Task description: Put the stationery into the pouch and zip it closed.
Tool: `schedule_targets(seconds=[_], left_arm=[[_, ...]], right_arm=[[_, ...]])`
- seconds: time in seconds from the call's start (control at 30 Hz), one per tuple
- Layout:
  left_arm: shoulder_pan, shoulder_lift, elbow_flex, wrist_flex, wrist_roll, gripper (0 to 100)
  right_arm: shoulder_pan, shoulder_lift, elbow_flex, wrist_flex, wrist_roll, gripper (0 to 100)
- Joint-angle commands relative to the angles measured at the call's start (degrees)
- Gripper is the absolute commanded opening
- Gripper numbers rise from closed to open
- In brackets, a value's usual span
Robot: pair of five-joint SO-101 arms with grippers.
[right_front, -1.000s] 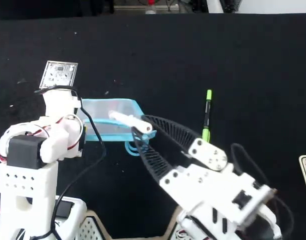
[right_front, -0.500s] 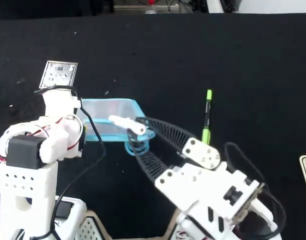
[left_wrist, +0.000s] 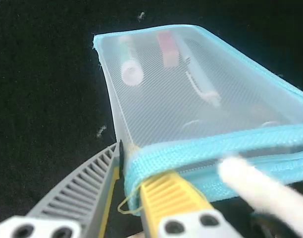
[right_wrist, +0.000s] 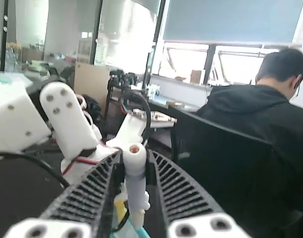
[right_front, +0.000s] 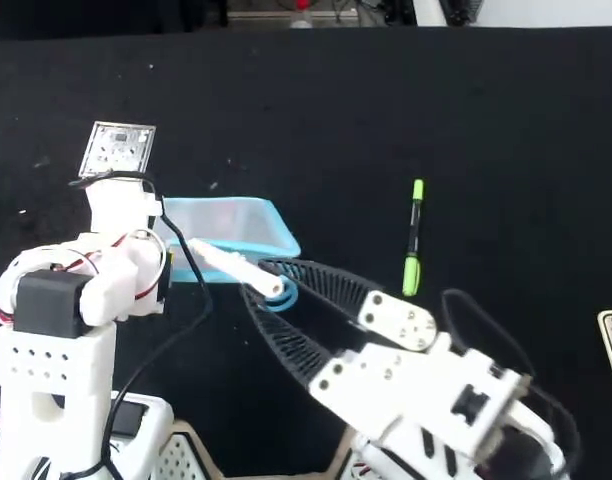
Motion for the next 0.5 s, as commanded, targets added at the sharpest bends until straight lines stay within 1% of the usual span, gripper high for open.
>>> schedule_targets(seconds=[0.0,0.1,0.2,0.37,0.47], left_arm=[[0.75,-0.97,-0.75,0.26,-0.53,3],[0.75,-0.97,-0.75,0.26,-0.53,3],[0.75,-0.97,-0.75,0.26,-0.53,3],[0.75,-0.97,-0.75,0.26,-0.53,3],[0.75,-0.97,-0.75,0.26,-0.53,3]], right_arm=[[-0.79,0.22,-5.32,0.62,0.09,1.1],[-0.79,0.66,-5.05,1.32,0.09,1.1],[-0.79,0.84,-3.65,4.4,0.09,1.1],[-0.7,0.75,1.71,5.89,7.56,1.1],[-0.7,0.75,6.37,4.22,8.88,1.1]])
